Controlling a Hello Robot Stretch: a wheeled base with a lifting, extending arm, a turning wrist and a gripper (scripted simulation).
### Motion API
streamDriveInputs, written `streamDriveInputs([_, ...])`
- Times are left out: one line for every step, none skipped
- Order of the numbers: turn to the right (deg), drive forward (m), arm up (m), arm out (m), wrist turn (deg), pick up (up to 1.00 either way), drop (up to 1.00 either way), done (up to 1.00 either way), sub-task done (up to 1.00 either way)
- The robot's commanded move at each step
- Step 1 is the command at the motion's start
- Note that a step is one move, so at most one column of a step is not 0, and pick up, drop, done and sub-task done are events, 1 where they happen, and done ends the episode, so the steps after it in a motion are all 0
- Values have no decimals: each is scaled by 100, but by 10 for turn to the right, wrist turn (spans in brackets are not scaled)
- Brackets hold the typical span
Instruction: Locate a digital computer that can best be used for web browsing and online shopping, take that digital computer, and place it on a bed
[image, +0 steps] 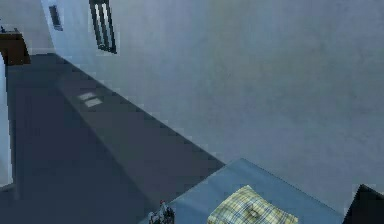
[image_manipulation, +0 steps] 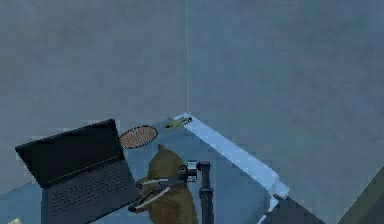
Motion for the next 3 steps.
streamDriveInputs([0, 0, -32, 0, 0, 0, 0, 0, 0])
streamDriveInputs([0, 0, 0, 0, 0, 0, 100, 0, 0])
streamDriveInputs([0, 0, 10, 0, 0, 0, 0, 0, 0])
